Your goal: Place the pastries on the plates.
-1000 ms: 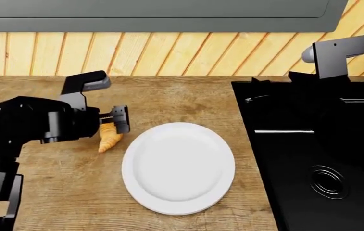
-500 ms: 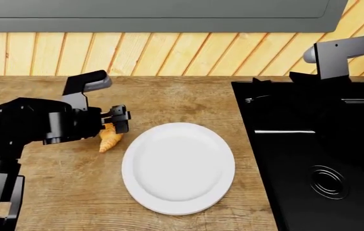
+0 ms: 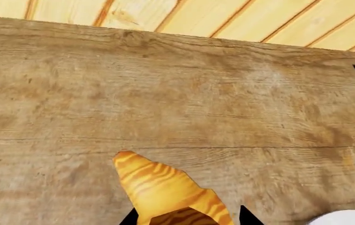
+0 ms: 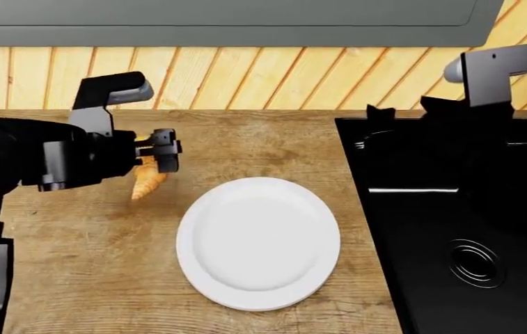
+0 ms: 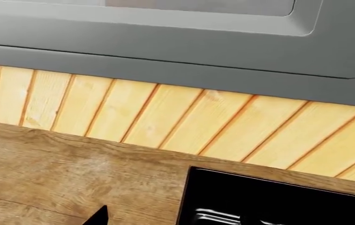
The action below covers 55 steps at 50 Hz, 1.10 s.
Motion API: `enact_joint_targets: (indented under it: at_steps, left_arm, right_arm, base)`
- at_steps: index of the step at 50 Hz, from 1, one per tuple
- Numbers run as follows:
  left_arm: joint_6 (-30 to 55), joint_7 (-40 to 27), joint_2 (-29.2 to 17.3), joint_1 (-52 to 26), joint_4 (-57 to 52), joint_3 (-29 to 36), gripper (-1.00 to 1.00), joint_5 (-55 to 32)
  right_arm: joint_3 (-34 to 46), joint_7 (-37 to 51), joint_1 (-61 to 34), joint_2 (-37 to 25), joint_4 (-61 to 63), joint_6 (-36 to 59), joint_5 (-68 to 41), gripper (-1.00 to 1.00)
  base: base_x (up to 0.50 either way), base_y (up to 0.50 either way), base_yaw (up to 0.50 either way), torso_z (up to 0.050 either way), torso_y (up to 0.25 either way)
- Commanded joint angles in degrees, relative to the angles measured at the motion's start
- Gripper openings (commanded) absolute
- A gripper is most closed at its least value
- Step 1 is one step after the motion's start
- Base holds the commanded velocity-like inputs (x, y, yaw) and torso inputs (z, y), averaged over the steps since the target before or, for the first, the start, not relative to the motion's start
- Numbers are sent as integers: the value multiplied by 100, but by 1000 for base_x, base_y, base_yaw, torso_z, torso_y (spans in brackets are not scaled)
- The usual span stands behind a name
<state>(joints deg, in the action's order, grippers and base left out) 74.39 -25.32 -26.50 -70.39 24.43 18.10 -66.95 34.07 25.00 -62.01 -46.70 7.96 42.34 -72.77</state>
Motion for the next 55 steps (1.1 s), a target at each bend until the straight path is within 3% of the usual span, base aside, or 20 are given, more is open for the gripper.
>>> enact_joint_targets:
  at_steps: [1,9,26,55]
  left_arm:
    - [507,113,-92,-306,-921,53,-100,-505]
    - [605,976,-2,-705,-1374,707,-100,-450]
    - [317,1940,601,-755,-1256,1568,-100,-212]
    - [154,2250,701,-480,-1451,1996,-100,-216]
  right_arm:
    - [1,-84,-91,25,-16,3,18,100]
    - [-132,119,-218,-61,220,141,-266,100]
    - [-278,48,-204,-222,185,-12,-218,100]
    - [-438,307,-539,-254,182,101,-352,100]
  base:
    - [0,0,0,0,0]
    - [0,0,0,0,0]
    - [0,0,0,0,0]
    - [0,0,0,0,0]
